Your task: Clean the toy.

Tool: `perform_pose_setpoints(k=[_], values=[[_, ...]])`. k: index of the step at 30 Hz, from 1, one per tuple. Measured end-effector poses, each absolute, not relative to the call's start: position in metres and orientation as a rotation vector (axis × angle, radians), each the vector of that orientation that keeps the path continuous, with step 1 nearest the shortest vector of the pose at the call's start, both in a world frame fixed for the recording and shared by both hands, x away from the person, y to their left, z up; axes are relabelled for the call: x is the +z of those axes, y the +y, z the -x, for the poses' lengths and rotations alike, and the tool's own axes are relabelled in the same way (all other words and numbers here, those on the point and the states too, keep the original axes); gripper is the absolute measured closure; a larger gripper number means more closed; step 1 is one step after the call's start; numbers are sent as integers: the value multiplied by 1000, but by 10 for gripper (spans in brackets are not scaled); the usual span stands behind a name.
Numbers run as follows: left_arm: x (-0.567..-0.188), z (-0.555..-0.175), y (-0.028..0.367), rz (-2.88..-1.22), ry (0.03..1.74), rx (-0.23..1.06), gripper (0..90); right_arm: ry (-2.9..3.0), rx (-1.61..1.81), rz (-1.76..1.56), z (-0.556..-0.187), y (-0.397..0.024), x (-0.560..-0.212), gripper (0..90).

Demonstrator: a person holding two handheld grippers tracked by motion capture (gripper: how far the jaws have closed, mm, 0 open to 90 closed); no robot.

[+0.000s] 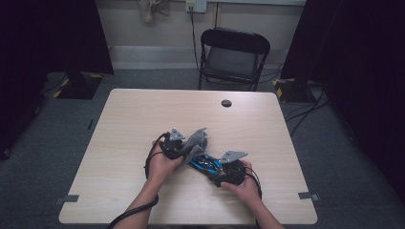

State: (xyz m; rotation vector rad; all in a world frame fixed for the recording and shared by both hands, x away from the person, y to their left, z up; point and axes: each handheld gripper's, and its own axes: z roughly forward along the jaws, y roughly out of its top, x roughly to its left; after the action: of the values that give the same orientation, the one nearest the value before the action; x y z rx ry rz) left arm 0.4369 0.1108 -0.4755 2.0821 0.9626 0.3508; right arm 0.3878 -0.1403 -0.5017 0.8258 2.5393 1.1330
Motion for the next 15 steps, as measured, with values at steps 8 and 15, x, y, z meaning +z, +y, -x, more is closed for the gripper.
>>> perform_pose_setpoints(k=[8, 15], values=[[-478, -440, 118, -2068, 1000, 339, 759, 2539, 1133, -826, -388, -140, -502, 239], [-482, -443, 126, -2054, 1043, 361, 759, 2540, 1133, -826, -388, -140, -502, 239]])
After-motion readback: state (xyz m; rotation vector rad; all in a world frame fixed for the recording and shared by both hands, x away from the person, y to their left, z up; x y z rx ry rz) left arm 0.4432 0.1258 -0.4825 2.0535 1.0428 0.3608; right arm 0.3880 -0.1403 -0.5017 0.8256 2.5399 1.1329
